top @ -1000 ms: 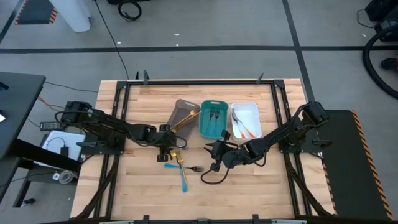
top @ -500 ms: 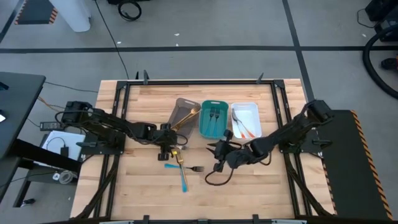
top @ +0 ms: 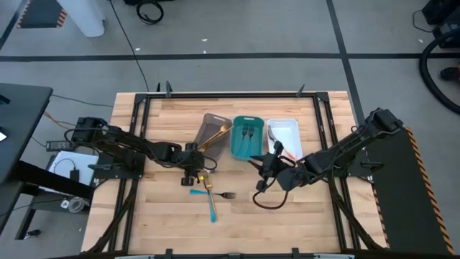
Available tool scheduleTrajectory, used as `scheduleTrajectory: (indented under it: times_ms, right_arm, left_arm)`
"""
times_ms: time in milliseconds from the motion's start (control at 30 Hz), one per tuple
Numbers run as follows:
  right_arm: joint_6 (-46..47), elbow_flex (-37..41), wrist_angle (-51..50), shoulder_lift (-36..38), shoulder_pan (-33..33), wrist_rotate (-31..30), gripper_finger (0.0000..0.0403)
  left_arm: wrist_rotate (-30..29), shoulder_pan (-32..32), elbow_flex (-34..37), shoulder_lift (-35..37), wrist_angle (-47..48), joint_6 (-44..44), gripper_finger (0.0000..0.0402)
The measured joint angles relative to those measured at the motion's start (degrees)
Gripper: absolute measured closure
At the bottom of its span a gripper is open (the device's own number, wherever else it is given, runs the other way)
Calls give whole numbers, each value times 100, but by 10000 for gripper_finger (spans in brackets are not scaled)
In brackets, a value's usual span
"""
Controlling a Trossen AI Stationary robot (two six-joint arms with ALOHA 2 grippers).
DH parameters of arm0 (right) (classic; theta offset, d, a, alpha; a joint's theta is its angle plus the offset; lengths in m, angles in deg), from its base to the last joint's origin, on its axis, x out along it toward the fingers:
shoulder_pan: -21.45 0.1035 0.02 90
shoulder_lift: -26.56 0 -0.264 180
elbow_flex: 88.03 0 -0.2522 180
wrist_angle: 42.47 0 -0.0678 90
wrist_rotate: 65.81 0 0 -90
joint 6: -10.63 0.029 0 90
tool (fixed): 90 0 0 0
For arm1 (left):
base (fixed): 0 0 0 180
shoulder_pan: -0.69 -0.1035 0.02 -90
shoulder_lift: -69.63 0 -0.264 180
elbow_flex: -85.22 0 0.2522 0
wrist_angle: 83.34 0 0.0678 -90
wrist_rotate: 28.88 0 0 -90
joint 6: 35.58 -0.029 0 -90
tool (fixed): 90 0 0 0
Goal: Sort silverware by color (type)
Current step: Put the orange fork into the white bin
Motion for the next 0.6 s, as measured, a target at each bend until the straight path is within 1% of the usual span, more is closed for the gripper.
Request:
scheduleTrajectory:
  times_ms: [133, 267, 400, 600]
  right_arm:
    - [-63, 0, 72, -48, -2, -74, 322]
    - [-78, 0, 114, -85, 0, -87, 322]
    - [-72, 0, 144, -83, 8, -87, 322]
    - [-79, 0, 154, -85, 7, -79, 322]
  left_arm:
    - [-83, -14, -15, -245, -93, -74, 254]
    - [-196, -10, -9, -289, -98, -79, 268]
    - [-193, -8, -4, -295, -75, -179, 304]
    - [-212, -9, 4, -304, -51, -285, 380]
